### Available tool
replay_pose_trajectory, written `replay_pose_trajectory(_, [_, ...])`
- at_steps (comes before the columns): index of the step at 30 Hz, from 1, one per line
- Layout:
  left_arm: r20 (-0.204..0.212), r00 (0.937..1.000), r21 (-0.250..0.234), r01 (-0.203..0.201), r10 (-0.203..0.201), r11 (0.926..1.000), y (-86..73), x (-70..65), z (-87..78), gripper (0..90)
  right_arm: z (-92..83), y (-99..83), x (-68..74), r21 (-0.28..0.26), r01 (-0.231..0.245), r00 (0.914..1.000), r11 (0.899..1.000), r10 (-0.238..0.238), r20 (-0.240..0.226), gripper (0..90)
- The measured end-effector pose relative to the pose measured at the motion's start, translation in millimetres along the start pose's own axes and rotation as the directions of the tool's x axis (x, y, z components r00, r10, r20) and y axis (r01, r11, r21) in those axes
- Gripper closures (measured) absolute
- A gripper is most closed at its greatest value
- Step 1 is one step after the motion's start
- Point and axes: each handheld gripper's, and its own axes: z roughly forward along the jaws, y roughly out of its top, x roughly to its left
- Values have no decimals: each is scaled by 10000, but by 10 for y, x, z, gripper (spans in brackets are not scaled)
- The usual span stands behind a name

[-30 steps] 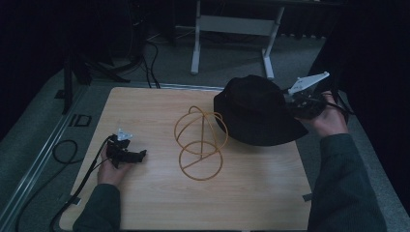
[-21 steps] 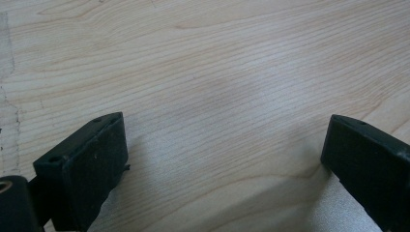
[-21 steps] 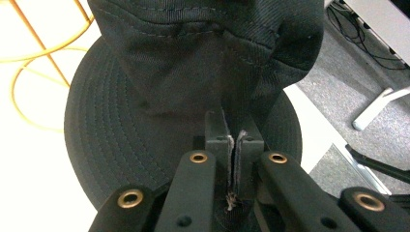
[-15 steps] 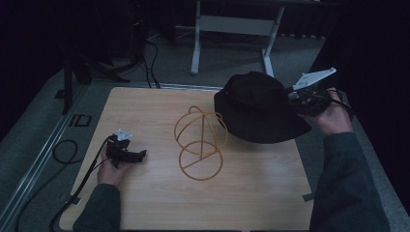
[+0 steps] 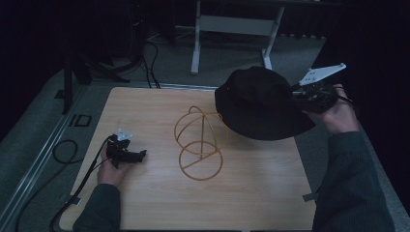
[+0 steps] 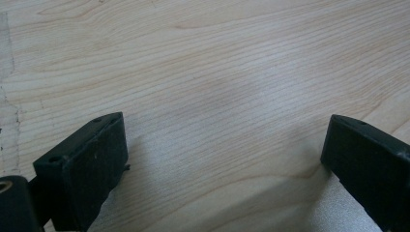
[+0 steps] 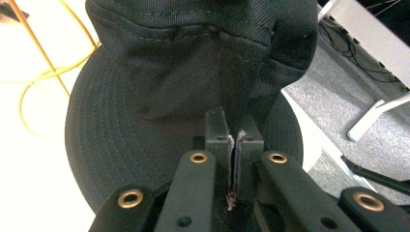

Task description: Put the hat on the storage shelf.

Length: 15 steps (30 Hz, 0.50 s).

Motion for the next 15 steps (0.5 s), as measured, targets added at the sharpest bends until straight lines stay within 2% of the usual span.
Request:
replay_pose_trajectory(9, [4, 10000, 7, -1, 1, 10000, 0, 0, 0, 28, -80, -22, -43, -553, -326, 9990, 9979, 308, -321, 883])
replay_pose_trajectory(15, [2, 10000, 1, 4, -4, 10000, 0, 0, 0, 28, -137, -27, -58, -899, -389, 9986, 9952, 355, -391, 884])
